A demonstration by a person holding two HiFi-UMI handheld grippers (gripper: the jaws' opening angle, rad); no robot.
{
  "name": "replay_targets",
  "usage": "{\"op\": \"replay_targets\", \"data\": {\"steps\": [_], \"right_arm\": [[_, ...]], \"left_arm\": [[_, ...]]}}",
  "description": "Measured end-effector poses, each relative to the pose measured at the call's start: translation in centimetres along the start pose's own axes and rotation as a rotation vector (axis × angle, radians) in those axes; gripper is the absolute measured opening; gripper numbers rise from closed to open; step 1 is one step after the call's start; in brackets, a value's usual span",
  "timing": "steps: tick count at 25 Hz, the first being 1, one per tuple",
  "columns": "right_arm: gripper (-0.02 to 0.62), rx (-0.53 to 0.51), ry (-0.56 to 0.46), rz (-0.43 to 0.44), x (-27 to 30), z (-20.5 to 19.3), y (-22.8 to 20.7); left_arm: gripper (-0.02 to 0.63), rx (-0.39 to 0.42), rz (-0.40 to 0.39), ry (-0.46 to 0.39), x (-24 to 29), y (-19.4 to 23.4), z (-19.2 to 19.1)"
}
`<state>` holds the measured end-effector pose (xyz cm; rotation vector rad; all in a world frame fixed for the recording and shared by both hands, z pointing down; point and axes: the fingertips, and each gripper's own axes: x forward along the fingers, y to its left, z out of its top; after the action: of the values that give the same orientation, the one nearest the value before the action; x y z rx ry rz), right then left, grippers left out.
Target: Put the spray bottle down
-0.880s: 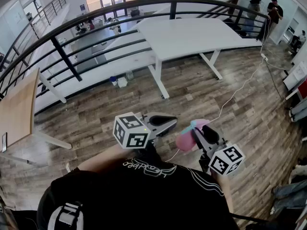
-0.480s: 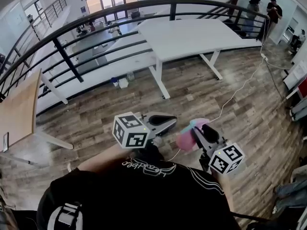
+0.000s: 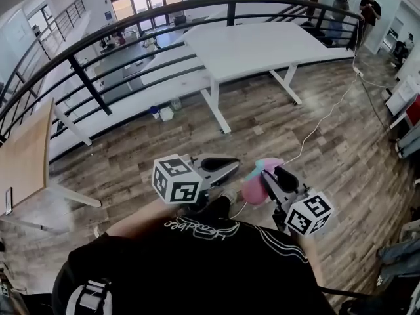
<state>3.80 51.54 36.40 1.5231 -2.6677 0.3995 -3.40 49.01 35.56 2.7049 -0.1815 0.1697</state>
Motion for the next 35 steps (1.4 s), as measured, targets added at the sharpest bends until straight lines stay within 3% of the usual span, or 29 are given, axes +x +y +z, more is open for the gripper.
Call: {"op": "replay_targets", "data": {"steps": [10,18,25,35], "right_arm": [[0.132,0.005,0.015,0.005,3.7,-0.2,-2.4],[0.132,0.008,0.032,0.027,11.7,0.3,-8.7],[0.132,0.019,0.046,0.036,24.7,3.6,-18.8],[0.132,0.025,0.074,-0.014,44.0,10.4,-33.9]], "left_arm": [[0.008,-0.006,0.034,-0.047,-0.3,4.3,1.3],[0.008,-0.014,0.066,-0.052,2.2,13.4,3.8],[0.008,-0.058,0.110,-0.030,6.1,28.5,9.7],[0.008,-0.100,0.091,-0.003,12.3,52.3,21.1]]}}
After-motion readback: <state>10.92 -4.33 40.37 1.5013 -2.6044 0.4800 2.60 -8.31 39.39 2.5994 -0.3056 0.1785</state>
